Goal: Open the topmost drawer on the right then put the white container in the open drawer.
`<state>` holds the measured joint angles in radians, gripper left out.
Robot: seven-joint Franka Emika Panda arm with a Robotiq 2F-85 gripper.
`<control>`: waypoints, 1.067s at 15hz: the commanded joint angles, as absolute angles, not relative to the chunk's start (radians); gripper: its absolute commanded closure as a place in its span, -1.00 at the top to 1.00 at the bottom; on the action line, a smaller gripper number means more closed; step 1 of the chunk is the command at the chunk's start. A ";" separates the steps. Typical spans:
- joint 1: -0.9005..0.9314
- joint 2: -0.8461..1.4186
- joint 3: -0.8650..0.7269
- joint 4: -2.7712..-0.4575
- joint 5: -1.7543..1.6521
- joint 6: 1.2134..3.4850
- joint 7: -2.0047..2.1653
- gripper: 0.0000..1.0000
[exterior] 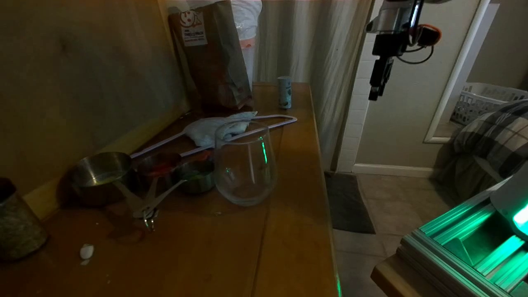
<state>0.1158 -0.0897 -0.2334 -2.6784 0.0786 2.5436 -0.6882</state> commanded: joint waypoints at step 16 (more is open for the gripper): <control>-0.010 0.148 0.203 -2.662 0.727 2.839 -1.449 1.00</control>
